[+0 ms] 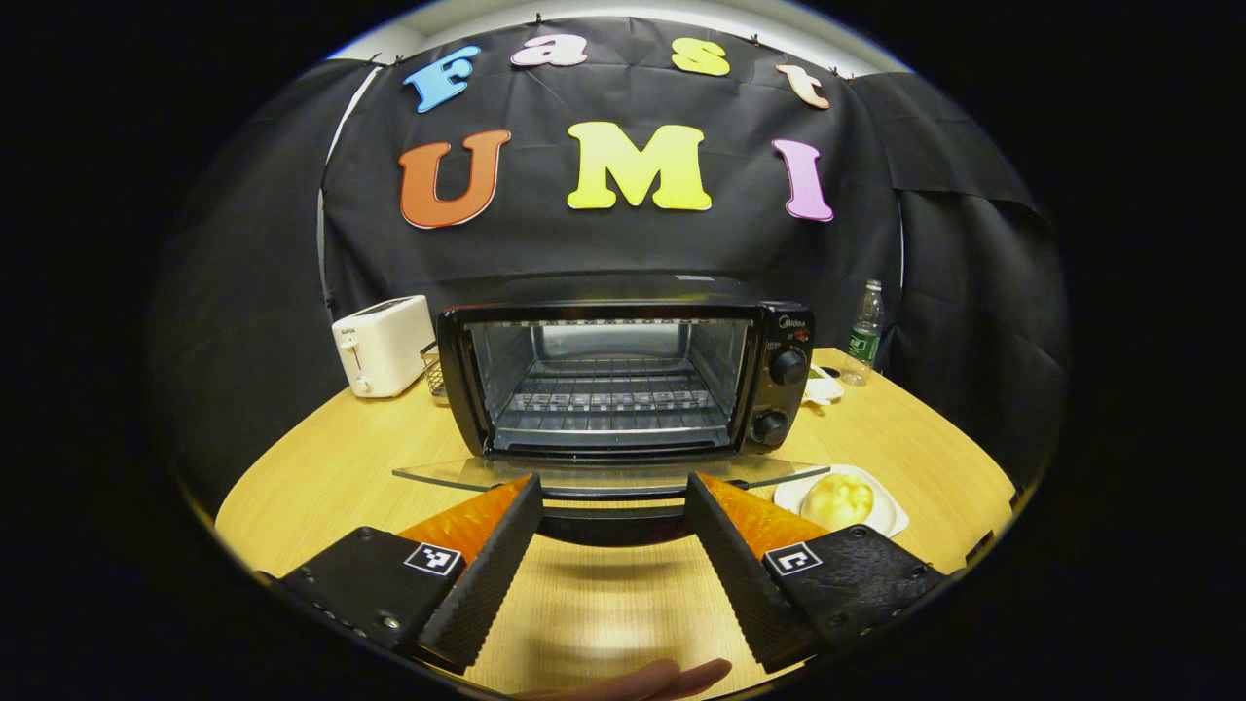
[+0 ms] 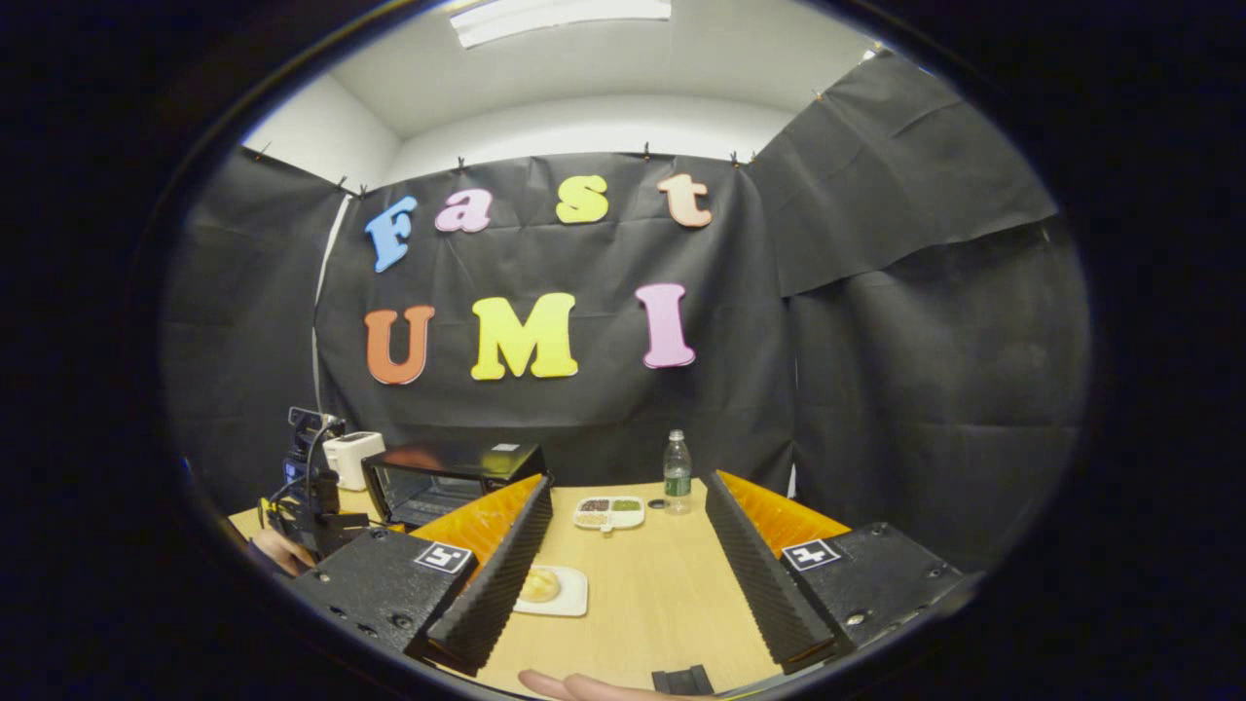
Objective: Open the electric oven with the left hand, put the food in, and close the electric oven.
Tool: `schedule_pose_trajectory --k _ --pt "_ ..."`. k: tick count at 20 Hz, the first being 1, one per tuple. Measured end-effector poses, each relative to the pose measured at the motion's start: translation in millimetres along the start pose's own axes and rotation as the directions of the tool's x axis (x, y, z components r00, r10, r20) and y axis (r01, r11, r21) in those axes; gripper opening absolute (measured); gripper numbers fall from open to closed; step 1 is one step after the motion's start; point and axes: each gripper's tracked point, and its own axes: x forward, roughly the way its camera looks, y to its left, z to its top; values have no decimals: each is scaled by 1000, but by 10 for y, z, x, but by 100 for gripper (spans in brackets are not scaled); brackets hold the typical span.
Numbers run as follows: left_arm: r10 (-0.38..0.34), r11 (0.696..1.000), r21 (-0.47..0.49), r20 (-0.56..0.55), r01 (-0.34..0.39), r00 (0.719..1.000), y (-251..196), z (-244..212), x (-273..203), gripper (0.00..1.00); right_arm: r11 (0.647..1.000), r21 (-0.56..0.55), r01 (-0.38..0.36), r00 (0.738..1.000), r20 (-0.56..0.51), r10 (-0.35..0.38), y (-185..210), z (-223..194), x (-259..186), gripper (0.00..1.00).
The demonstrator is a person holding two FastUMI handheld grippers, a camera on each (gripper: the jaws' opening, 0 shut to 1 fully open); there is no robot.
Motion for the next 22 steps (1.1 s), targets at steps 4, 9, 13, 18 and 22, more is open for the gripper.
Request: schedule_pose_trajectory --k 4,9,13,18,22 --pt "1 1000 0 -11 -1 1000 -8 -270 -33 98 1000 -20 -14 1000 -12 13 97 -62 20 99" --pt "1 1000 0 -41 -1 999 -20 -663 -11 98 998 -49 -36 999 -30 35 259 -135 43 99" --pt "0 999 -35 -88 -3 996 -31 -861 14 97 996 -80 -45 998 -45 41 359 -220 67 99" --pt "23 997 -72 -89 -30 996 105 -804 -85 96 995 -92 -46 996 -77 39 403 -341 136 98" --pt "30 995 -91 0 -30 1000 171 -421 -450 93 994 -104 -45 993 -109 33 446 -488 266 98"
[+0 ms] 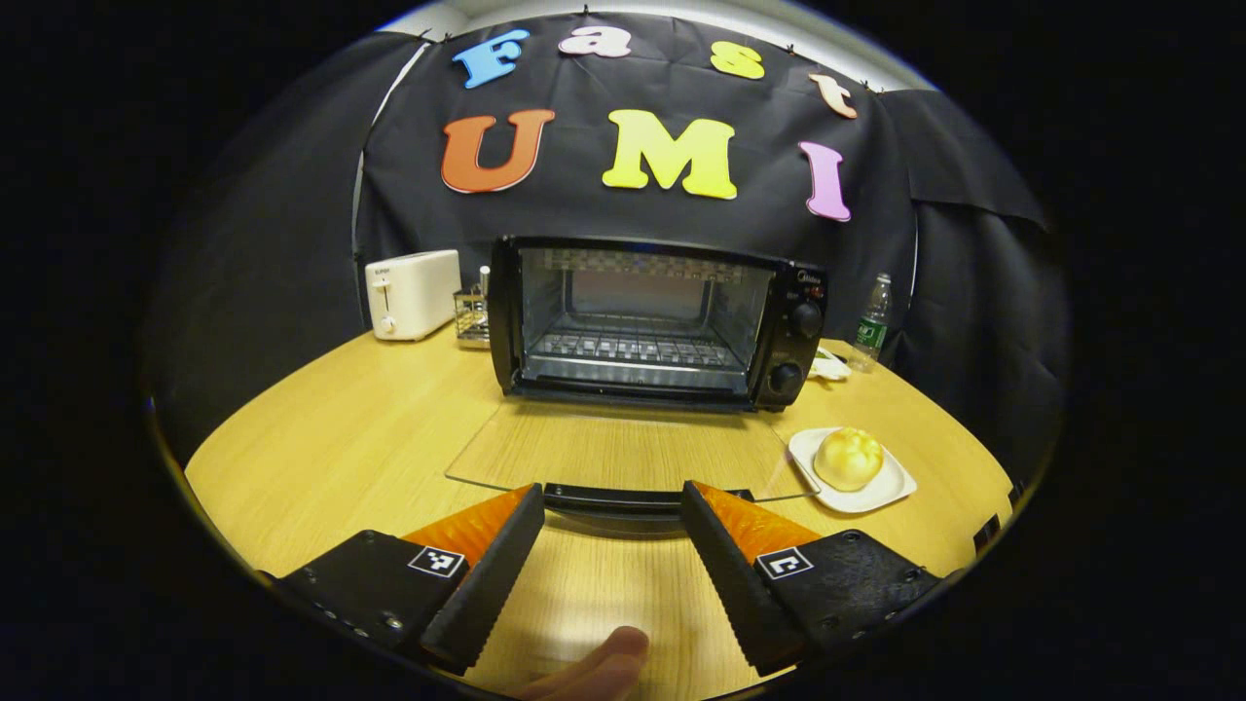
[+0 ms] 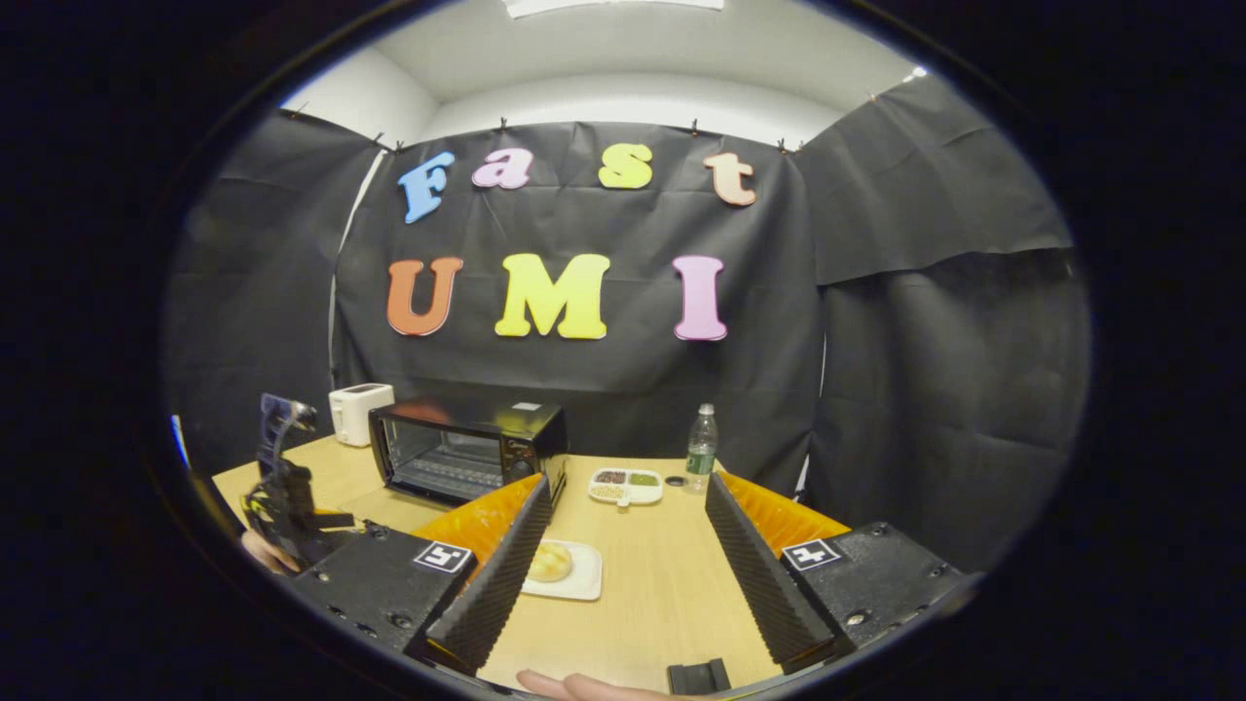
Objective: Open the electric oven with the left hand, put the food in, and close the electric oven.
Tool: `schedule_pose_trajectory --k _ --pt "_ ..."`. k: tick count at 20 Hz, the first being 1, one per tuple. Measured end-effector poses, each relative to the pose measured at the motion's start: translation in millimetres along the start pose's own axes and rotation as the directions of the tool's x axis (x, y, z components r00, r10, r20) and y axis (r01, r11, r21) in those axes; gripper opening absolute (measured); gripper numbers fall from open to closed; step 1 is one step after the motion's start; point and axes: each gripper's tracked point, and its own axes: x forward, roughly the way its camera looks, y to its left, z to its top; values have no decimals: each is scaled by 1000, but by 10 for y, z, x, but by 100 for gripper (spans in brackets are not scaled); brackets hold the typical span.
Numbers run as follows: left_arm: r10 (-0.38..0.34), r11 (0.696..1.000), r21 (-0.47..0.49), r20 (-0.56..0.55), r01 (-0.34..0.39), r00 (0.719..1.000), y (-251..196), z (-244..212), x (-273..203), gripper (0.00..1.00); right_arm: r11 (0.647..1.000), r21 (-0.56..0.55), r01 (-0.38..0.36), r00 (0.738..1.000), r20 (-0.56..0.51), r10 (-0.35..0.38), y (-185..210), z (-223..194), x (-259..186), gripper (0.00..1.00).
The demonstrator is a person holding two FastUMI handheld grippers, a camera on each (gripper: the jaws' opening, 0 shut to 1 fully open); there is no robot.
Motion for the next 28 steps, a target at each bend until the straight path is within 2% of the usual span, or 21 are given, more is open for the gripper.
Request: schedule_pose_trajectory --k 2,5,9,11,12,13,14,17,21,25,28 --pt "12 1000 14 59 -12 998 34 244 -241 93 1000 -8 8 1000 -26 -8 45 -104 125 98" --pt "4 999 45 148 -11 989 34 616 -675 93 1000 -9 -26 996 -88 25 261 -361 348 98" --pt "45 992 103 246 -72 968 121 1083 -1199 93 998 -7 -54 983 -176 52 460 -754 678 98" --pt "41 989 125 287 -79 957 122 1277 -1423 93 998 16 -60 973 -223 62 546 -958 854 99" --pt "41 988 128 307 -84 951 141 1366 -1529 84 997 34 -65 967 -244 72 600 -1049 944 99" --pt "43 988 125 317 -87 947 169 1408 -1626 86 997 50 -66 961 -264 77 645 -1164 1031 99" --pt "43 990 116 323 -85 945 178 1454 -1722 94 996 56 -66 954 -288 80 692 -1260 1124 99" --pt "55 990 103 365 -99 929 240 1614 -2011 95 995 61 -73 936 -341 90 858 -1564 1366 99" --pt "33 991 104 433 -86 901 271 1693 -2313 94 985 135 -104 902 -404 150 1147 -1920 1569 99" --pt "42 992 84 460 -90 887 423 1736 -2427 94 991 116 -61 875 -472 108 1166 -2199 1735 99" --pt "16 997 63 466 -52 884 447 1729 -2403 94 992 116 -46 861 -500 98 1189 -2294 1832 99"
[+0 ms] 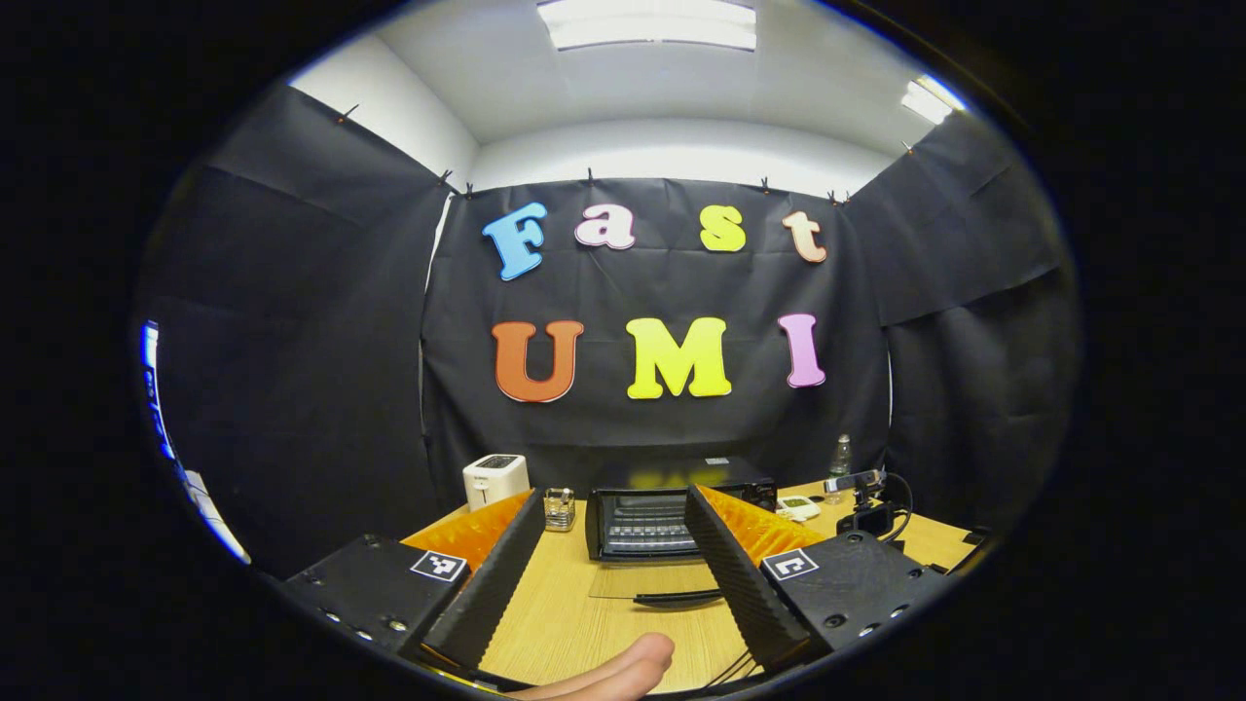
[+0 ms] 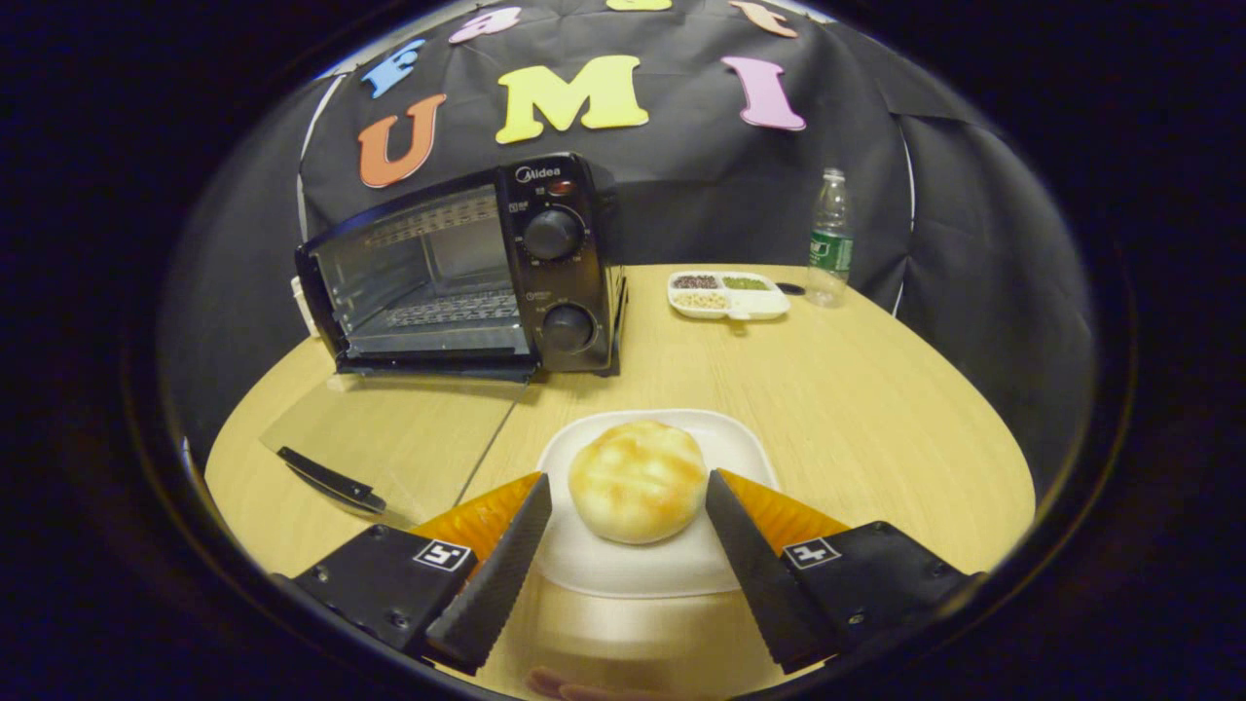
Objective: Open the electric oven with the left hand, put the food in, and close the electric oven.
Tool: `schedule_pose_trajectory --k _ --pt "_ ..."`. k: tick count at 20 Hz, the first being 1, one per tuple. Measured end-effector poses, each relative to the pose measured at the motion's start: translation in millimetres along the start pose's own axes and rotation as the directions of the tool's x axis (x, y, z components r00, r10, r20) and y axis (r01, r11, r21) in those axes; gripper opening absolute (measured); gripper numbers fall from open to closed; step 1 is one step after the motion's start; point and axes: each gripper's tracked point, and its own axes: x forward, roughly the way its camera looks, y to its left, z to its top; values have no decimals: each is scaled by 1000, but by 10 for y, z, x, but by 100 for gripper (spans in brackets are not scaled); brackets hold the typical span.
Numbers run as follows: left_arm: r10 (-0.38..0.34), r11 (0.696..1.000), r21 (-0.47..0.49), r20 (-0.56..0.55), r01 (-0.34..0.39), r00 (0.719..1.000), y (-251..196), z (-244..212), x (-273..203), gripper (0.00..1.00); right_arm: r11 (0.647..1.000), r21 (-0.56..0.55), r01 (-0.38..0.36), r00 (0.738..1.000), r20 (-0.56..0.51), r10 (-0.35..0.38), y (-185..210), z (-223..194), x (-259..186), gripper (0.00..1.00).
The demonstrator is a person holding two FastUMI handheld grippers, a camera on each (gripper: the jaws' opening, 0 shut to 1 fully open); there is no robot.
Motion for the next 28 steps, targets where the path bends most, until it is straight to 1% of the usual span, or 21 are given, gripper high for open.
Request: schedule_pose_trajectory --k 2,3,6,8,10,11,14,15,19,21,23,24,25,27,28 --pt "-17 1000 -4 -14 16 1000 1 -74 17 95 1000 0 7 1000 -10 -7 1 -31 62 99" --pt "-32 999 13 -15 33 999 -15 -71 20 95 1000 5 21 1000 -14 -21 -30 -41 82 99" --pt "-57 997 46 -23 58 998 -63 -105 7 94 1000 14 16 1000 13 -16 -6 33 95 99" --pt "-73 996 58 -26 74 997 -86 -119 -15 94 1000 14 -2 999 32 1 32 76 100 92" --pt "-69 995 71 -24 71 997 -55 -127 -29 95 1000 18 -2 998 62 1 32 143 51 86" --pt "-69 995 72 -26 70 997 -44 -148 -35 95 1000 27 -7 997 79 5 33 177 5 84" --pt "-58 996 65 -38 60 998 15 -189 -37 95 996 63 -60 987 153 50 191 368 -198 83" --pt "-53 997 60 -40 55 998 51 -194 -17 95 992 87 -90 981 181 73 284 442 -251 83" --pt "-14 998 54 -49 17 999 217 -240 6 95 956 178 -231 948 263 180 719 730 -421 82" --pt "-4 998 56 -58 7 998 262 -285 12 95 923 210 -323 909 341 240 989 950 -470 82" --pt "-4 998 56 -64 7 998 288 -305 14 95 902 233 -364 880 402 251 1157 1085 -465 82" --pt "-4 998 60 -65 8 998 302 -324 23 95 893 246 -377 877 405 259 1256 1109 -435 81" --pt "-1 998 66 -66 5 998 317 -341 37 95 876 269 -400 873 404 274 1378 1121 -392 81" --pt "23 997 75 -67 -18 998 392 -357 50 95 838 344 -424 882 365 297 1606 1140 -268 81" --pt "44 996 75 -61 -40 997 458 -360 55 95 824 381 -420 892 340 298 1685 1143 -180 81"
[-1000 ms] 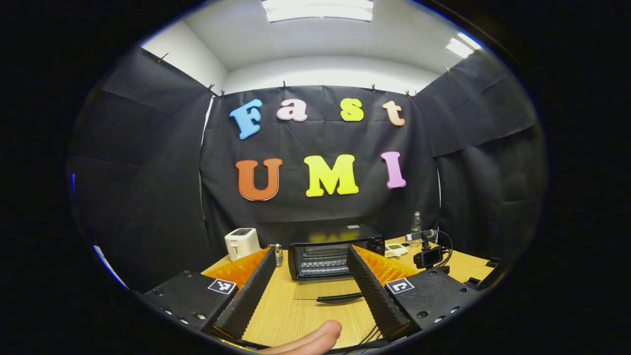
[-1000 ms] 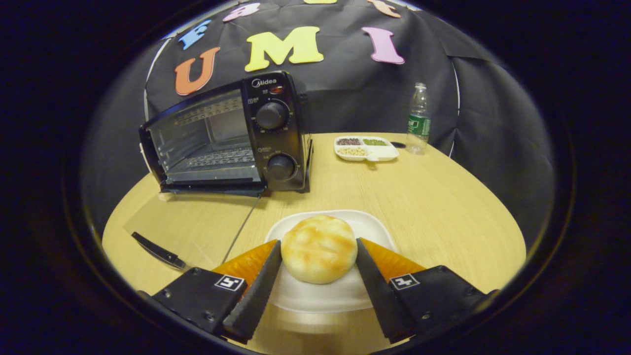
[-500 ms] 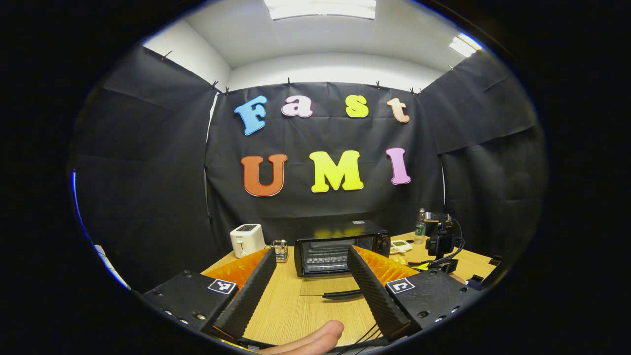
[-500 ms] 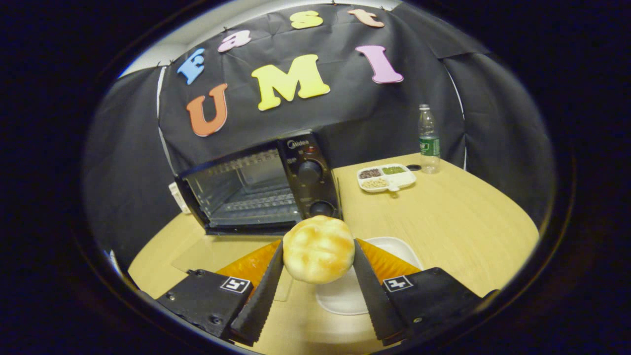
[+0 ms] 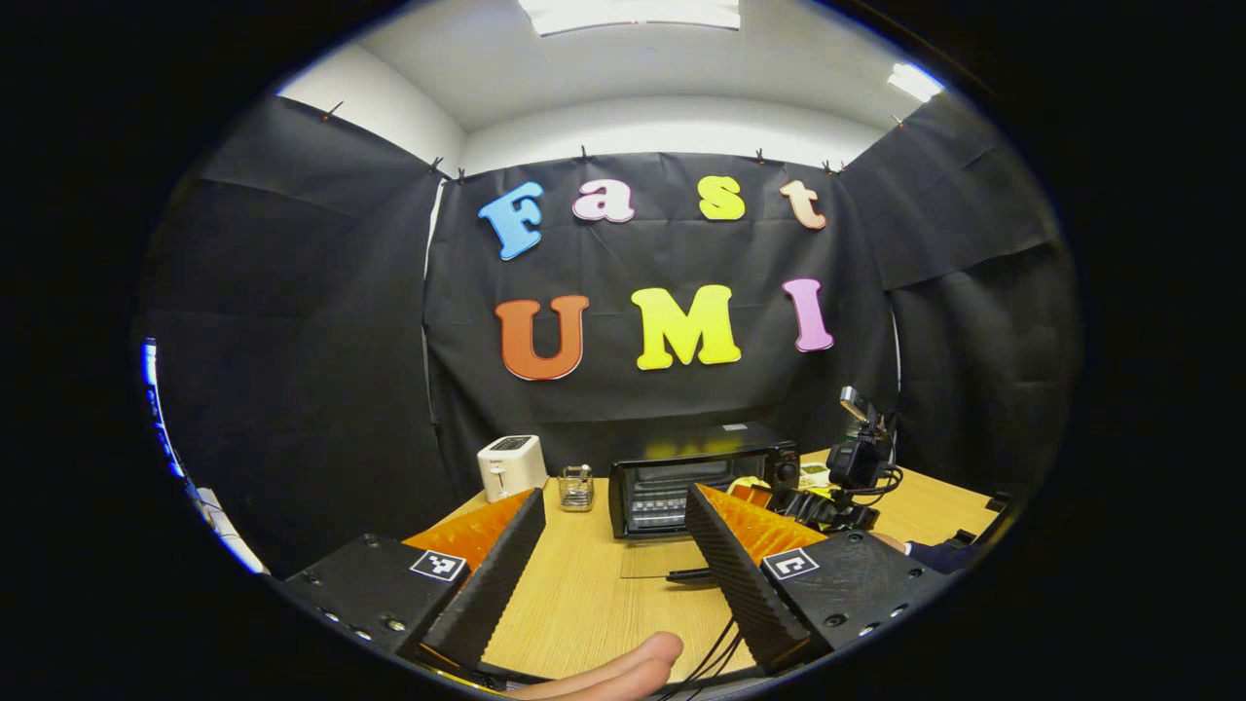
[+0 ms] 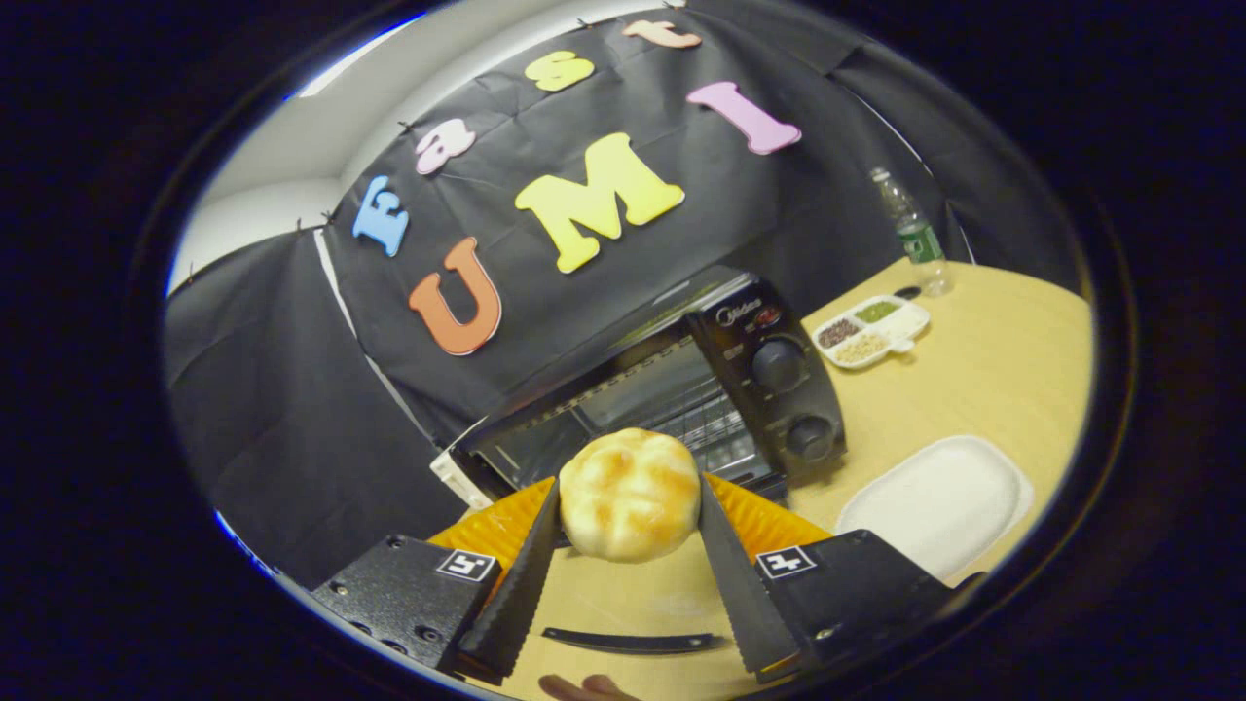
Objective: Open the electric oven with the left hand, put the food in, and close the electric oven.
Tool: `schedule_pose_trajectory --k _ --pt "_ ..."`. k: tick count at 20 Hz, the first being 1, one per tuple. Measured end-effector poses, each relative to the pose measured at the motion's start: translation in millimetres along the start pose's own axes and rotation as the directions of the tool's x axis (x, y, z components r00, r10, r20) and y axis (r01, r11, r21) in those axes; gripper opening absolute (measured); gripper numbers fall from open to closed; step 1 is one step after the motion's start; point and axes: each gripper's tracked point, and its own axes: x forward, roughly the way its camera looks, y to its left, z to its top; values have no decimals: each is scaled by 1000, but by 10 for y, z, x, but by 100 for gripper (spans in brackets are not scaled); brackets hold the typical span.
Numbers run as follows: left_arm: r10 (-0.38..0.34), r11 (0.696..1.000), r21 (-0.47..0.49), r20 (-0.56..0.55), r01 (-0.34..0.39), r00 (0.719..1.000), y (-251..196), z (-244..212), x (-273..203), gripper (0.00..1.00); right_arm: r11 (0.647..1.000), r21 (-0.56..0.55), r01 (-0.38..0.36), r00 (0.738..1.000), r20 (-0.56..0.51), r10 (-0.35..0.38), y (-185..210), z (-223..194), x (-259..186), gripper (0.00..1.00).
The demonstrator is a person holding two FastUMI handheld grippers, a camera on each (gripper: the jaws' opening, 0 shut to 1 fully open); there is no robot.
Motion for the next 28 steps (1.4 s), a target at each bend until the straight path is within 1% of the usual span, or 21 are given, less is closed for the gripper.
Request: schedule_pose_trajectory --k 1,2,4,5,6,7,9,11,14,15,16,17,19,21,22,23,24,25,26,28 --pt "14 1000 -4 1 -14 1000 43 -3 15 95 999 40 8 1000 -7 -8 31 -13 107 81" --pt "18 1000 -15 -6 -18 1000 61 -21 28 95 997 65 33 999 0 -33 31 0 227 81" --pt "22 999 -32 -23 -22 999 84 -70 56 95 994 76 73 997 -8 -73 16 -14 467 80" --pt "28 999 -33 -28 -29 999 129 -92 63 95 994 77 76 997 -2 -76 51 -12 602 81" --pt "37 999 -32 -35 -38 999 169 -102 68 95 993 67 98 995 1 -98 39 10 719 82" --pt "42 999 -31 -41 -43 998 195 -126 88 95 992 62 110 993 30 -112 37 55 820 81" --pt "40 999 -35 -48 -42 998 216 -170 122 95 985 11 170 983 71 -170 -30 93 1013 81" --pt "39 998 -48 -56 -42 998 252 -203 148 95 978 -5 210 971 118 -208 -46 142 1179 81" --pt "49 997 -55 -84 -54 995 326 -301 199 95 969 -45 243 960 150 -234 -69 187 1406 82" --pt "54 997 -55 -90 -59 994 349 -307 186 95 968 -62 243 959 164 -231 -45 216 1479 81" --pt "57 996 -55 -97 -63 994 363 -319 192 97 966 -83 246 958 174 -229 -32 246 1538 82" --pt "60 996 -56 -99 -66 993 376 -327 191 95 965 -103 242 957 188 -220 -12 282 1592 82" --pt "58 996 -59 -97 -64 994 369 -318 185 95 954 -157 254 949 229 -215 8 386 1677 81" --pt "51 996 -64 -101 -57 994 342 -350 193 95 954 -190 231 962 189 -196 21 280 1733 85" --pt "49 996 -63 -106 -56 993 333 -356 191 95 954 -195 230 964 183 -195 21 284 1695 85" --pt "49 997 -61 -108 -56 993 328 -366 193 95 955 -195 225 964 186 -189 21 302 1687 95" --pt "49 997 -59 -111 -55 993 323 -365 191 95 955 -197 221 964 190 -184 34 331 1642 94" --pt "46 997 -60 -112 -53 993 305 -366 189 95 956 -201 214 966 191 -176 62 349 1555 95" --pt "42 997 -62 -113 -50 993 280 -370 192 95 956 -209 206 969 180 -169 70 343 1534 96" --pt "38 997 -62 -116 -45 993 243 -376 177 95 961 -212 179 977 153 -148 127 296 1369 96"
